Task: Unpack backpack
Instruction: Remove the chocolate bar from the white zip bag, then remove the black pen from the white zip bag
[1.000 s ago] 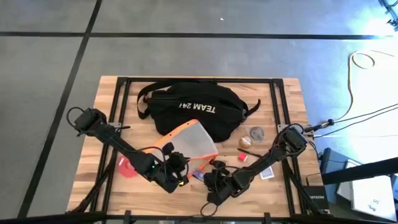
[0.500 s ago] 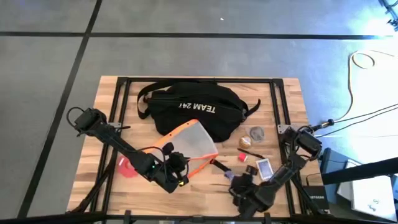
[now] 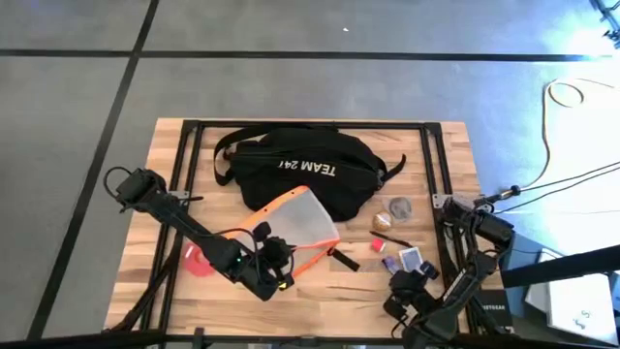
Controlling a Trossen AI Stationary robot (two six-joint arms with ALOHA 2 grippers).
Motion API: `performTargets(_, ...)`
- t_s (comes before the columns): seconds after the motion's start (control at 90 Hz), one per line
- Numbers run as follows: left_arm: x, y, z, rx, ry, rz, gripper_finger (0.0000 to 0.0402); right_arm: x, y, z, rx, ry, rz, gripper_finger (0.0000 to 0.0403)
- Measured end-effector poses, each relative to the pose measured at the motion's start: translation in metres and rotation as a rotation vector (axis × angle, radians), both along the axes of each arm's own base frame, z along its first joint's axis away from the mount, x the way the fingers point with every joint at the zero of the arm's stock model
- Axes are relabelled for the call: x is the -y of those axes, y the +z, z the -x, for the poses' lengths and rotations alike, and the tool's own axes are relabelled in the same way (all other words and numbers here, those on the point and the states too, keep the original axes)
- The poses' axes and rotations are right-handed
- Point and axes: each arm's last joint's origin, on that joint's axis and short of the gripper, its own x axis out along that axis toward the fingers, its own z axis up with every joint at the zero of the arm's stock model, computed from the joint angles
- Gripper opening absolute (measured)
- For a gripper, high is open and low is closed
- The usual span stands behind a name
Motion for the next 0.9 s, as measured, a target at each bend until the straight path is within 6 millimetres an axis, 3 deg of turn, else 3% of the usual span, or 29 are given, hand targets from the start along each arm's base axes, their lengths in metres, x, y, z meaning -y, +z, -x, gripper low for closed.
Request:
performTargets(0.244, 0.0, 0.0, 0.0, 0.0, 0.0, 0.0, 0.0, 0.006, 0.004, 0.003, 0.037, -0.124, 0.056, 0.0146)
performTargets(0.489, 0.0, 0.0, 0.0, 0.0, 0.0, 0.0, 0.0, 0.006, 0.005, 0.003, 0.039, -0.133, 0.049, 0.025)
performTargets(0.6, 0.0, 0.0, 0.0, 0.0, 0.001, -0.001, 0.0, 0.009, 0.016, -0.002, 0.18, -0.093, 0.064, 0.0292)
performTargets(0.789, -0.002, 0.0, -0.001, 0.007, 0.008, 0.001, 0.0, 0.022, 0.038, -0.041, 0.645, 0.066, 0.142, 0.0318)
performTargets(0.9, -0.002, 0.0, -0.002, 0.008, 0.008, 0.002, 0.0, 0.026, 0.039, -0.079, 0.685, 0.184, 0.179, 0.0319)
